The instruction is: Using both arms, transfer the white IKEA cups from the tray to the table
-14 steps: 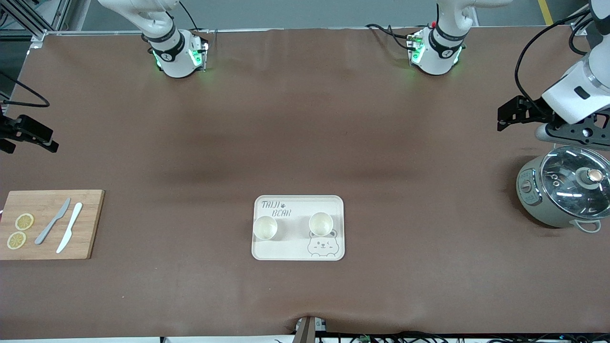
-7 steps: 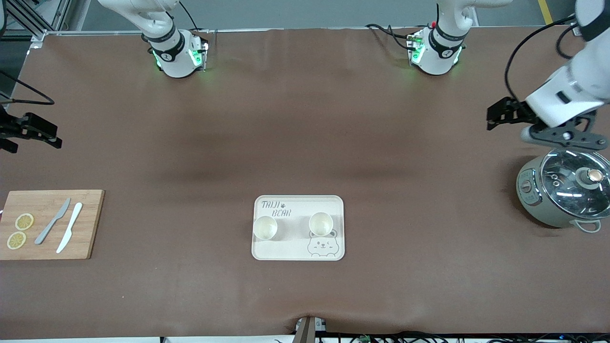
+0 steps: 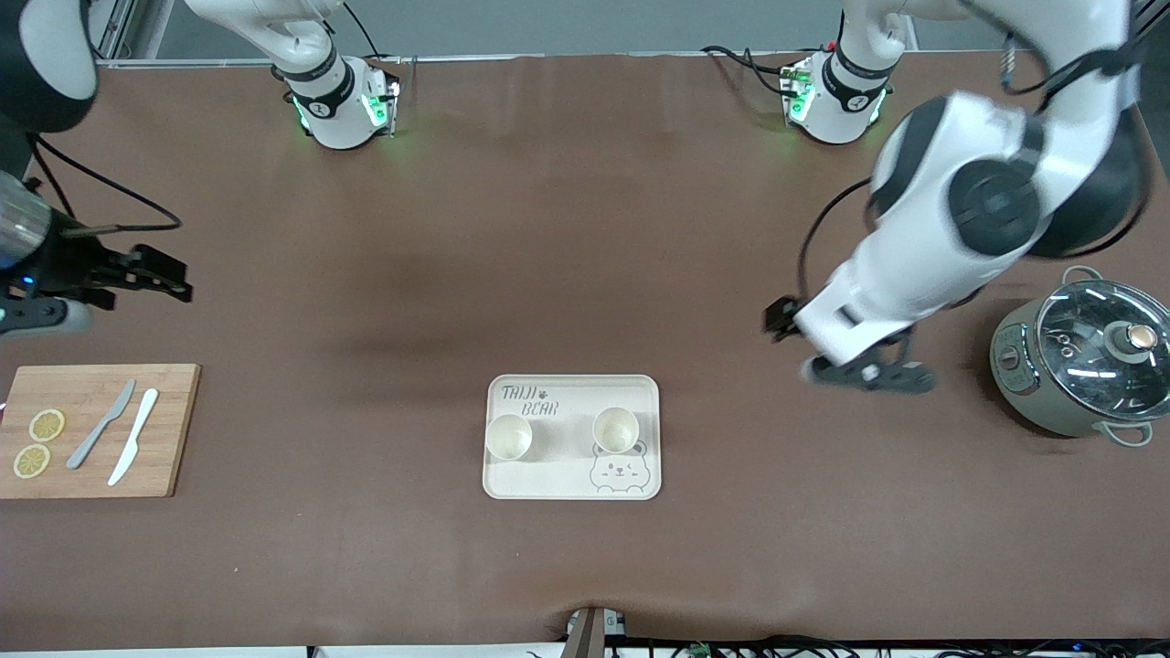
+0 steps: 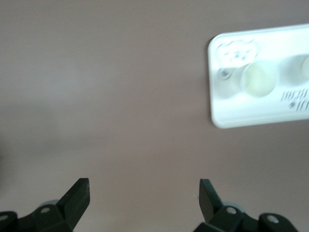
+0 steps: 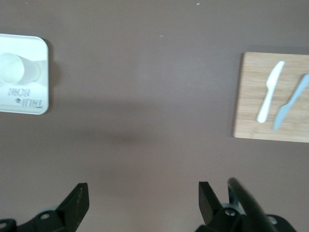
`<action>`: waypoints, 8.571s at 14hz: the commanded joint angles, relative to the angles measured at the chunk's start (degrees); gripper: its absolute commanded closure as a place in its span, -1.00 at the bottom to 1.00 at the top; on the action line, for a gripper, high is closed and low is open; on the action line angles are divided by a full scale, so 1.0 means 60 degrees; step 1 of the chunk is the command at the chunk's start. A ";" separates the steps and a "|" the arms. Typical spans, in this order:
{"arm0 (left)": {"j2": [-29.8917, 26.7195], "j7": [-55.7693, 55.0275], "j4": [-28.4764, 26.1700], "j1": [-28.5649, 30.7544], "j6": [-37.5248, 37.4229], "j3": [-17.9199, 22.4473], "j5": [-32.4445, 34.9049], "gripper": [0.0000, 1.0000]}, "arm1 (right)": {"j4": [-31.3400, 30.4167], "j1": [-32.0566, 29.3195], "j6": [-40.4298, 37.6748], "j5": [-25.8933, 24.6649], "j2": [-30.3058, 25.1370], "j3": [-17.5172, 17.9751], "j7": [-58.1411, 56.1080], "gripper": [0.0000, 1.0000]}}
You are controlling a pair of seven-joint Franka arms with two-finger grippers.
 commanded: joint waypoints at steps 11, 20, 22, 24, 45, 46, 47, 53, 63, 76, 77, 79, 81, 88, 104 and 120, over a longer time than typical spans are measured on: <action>0.4090 -0.1109 0.2405 -0.1984 0.3985 0.0907 -0.0122 -1.00 | 0.0070 0.1880 0.2577 0.0836 0.2276 -0.0056 0.3383 -1.00; 0.4867 -0.1564 0.2199 -0.2263 0.4881 0.0921 -0.0107 -1.00 | 0.0377 0.3345 0.5728 0.0778 0.4825 -0.0056 0.5127 -1.00; 0.5086 -0.1549 0.2185 -0.2263 0.4911 0.0921 -0.0063 -1.00 | 0.0640 0.3668 0.6035 0.0763 0.5250 -0.0056 0.5741 -1.00; 0.5189 -0.1564 0.2170 -0.2307 0.4911 0.0921 -0.0049 -1.00 | 0.0700 0.4005 0.6446 0.0748 0.5515 -0.0071 0.6094 -1.00; 0.1930 -0.1450 -0.0033 -0.0669 0.2317 0.0337 -0.0092 1.00 | 0.1242 0.4211 0.7956 0.0001 0.6644 -0.0130 0.6037 0.34; 0.1154 -0.1041 -0.1086 -0.0319 0.2695 0.0248 -0.0092 1.00 | 0.1242 0.4197 0.7956 0.0016 0.6630 -0.0130 0.6052 0.50; 0.0233 -0.0544 -0.2532 0.0033 0.3424 0.0073 -0.0092 1.00 | 0.1242 0.4197 0.7956 0.0016 0.6630 -0.0115 0.6052 0.57; -0.1973 0.2270 -0.7626 0.2626 0.7224 -0.1114 -0.0166 1.00 | 0.1359 0.4138 0.7767 0.0089 0.6571 -0.0115 0.6096 1.00; -0.2252 0.4456 -0.9051 0.4050 0.7459 -0.1144 -0.0166 1.00 | 0.2238 0.2456 0.5774 0.0177 0.6102 -0.0071 0.3508 1.00; -0.1549 0.4910 -0.9256 0.4431 0.8631 -0.1144 -0.0063 1.00 | 0.1990 -0.0811 0.5700 0.0982 0.6278 -0.0056 -0.3014 1.00; -0.1462 0.4910 -0.9256 0.4431 0.8747 -0.1130 -0.0063 1.00 | 0.1960 -0.0885 0.5715 0.0982 0.6292 -0.0056 -0.3074 1.00; -0.1330 0.4910 -0.9241 0.4431 0.8909 -0.1144 -0.0063 1.00 | 0.1916 -0.1017 0.5715 0.0982 0.6380 -0.0056 -0.3089 1.00; -0.1270 0.4910 -0.9256 0.4431 0.9012 -0.1130 -0.0049 1.00 | 0.1770 -0.1018 0.5788 0.0997 0.6468 -0.0056 -0.3074 1.00; -0.1708 0.4721 -0.9095 0.4431 0.8270 -0.1130 -0.0048 -1.00 | 0.1755 -0.1018 0.5788 0.1290 0.6805 -0.0056 -0.3074 0.20; -0.1901 0.0388 -0.3633 0.2676 0.2305 -0.1218 0.0097 -1.00 | 0.1755 -0.1018 0.3022 0.1114 0.4289 -0.0159 -0.1464 -1.00; -0.4273 0.3460 -0.1755 0.2058 -0.2735 0.0555 0.0025 -1.00 | 0.1974 -0.0930 -0.1696 -0.0043 0.0697 -0.0188 -0.0921 -1.00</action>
